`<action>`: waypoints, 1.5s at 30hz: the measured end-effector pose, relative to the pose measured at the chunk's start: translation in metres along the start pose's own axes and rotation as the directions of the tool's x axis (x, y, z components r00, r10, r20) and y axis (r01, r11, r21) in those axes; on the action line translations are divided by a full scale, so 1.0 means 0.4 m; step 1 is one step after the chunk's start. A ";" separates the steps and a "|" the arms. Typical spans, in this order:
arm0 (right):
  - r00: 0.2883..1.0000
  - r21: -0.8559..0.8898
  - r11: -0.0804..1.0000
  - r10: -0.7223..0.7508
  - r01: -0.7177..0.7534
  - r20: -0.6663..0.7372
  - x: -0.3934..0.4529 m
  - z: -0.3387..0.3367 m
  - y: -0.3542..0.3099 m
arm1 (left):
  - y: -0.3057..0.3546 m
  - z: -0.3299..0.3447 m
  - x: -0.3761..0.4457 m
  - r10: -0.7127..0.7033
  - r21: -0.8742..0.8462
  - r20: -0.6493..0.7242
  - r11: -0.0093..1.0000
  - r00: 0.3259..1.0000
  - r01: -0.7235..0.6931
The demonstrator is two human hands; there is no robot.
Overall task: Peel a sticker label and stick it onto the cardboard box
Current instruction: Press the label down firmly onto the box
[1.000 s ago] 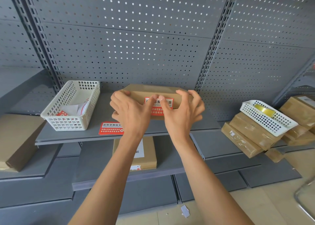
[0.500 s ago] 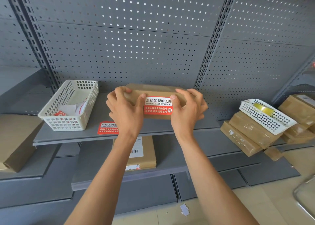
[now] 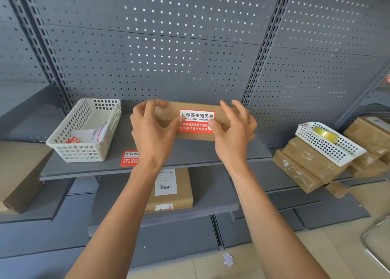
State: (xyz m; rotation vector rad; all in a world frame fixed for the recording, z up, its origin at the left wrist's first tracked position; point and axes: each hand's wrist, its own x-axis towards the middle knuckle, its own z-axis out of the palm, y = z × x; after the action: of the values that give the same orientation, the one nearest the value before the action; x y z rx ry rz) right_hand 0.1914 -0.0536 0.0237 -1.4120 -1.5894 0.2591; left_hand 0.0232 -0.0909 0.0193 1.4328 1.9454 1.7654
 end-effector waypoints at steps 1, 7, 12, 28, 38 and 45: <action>1.000 -0.009 1.000 -0.010 0.010 0.025 0.002 -0.004 0.002 | -0.002 -0.004 0.000 0.017 -0.004 0.006 1.000 1.000 -0.017; 0.991 -0.064 0.997 -0.035 0.044 0.131 0.009 -0.015 0.010 | -0.015 -0.020 0.002 0.069 -0.002 0.073 0.998 0.995 -0.069; 0.971 -0.128 0.989 -0.045 0.077 0.236 0.001 -0.028 0.015 | -0.024 -0.030 0.003 0.065 0.006 0.094 0.998 0.993 -0.066; 0.995 -0.119 0.992 -0.029 0.040 0.093 -0.022 -0.007 -0.013 | 0.005 0.016 -0.033 0.093 0.202 -0.003 0.975 0.996 -0.090; 0.991 -0.075 0.996 -0.032 0.042 0.130 -0.020 -0.031 0.007 | -0.016 0.000 -0.036 0.112 0.133 0.059 0.984 0.992 -0.119; 0.987 -0.082 0.995 -0.042 0.055 0.153 -0.022 -0.034 0.016 | -0.017 -0.013 -0.039 0.095 0.122 0.099 0.987 0.990 -0.107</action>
State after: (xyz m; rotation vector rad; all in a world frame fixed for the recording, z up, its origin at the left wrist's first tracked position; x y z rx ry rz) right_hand 0.2044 -0.0648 0.0219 -1.4459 -1.7753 0.2777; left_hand 0.0245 -0.1047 0.0078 1.6521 2.0024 1.6074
